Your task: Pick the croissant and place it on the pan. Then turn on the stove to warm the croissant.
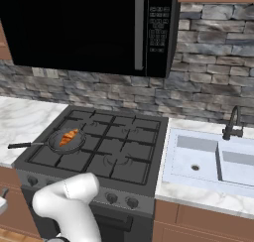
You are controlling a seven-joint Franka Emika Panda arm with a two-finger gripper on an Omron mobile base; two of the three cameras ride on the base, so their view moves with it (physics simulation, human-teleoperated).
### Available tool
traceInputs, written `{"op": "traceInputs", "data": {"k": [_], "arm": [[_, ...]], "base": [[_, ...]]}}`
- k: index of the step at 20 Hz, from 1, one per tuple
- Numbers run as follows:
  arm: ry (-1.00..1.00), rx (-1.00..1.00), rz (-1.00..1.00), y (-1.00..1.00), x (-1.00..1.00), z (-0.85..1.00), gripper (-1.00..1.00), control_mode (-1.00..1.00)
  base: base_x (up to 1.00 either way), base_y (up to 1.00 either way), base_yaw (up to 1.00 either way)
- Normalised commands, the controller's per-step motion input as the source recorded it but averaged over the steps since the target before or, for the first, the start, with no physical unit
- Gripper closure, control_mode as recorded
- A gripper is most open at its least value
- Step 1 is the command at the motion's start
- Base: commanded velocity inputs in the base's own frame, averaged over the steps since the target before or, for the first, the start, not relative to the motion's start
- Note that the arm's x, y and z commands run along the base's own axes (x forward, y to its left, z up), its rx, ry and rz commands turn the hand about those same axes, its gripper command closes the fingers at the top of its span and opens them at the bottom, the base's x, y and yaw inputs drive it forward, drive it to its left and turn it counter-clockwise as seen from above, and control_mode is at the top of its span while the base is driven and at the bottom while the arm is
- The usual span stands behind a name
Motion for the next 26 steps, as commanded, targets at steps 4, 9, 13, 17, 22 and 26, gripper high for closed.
{"op": "traceInputs", "data": {"k": [4, 9, 13, 17, 22, 26], "arm": [[-0.01, -0.05, 0.00, 0.18, 0.00, -0.19, -1.00, -1.00], [-0.03, -0.06, -0.01, 0.11, 0.01, -0.23, -1.00, -1.00], [-0.03, -0.05, -0.03, 0.03, 0.03, -0.21, -1.00, -1.00], [-0.01, -0.04, -0.04, 0.00, 0.02, -0.14, -1.00, -1.00], [0.00, -0.04, -0.06, 0.00, 0.13, -0.11, -1.00, -1.00], [0.00, -0.04, -0.06, 0.00, 0.17, -0.09, -1.00, -1.00]], "base": [[0.00, 0.00, 0.00], [0.00, 0.00, 0.00], [0.00, 0.00, 0.00], [0.00, 0.00, 0.00], [0.00, 0.00, 0.00], [0.00, 0.00, 0.00]]}}
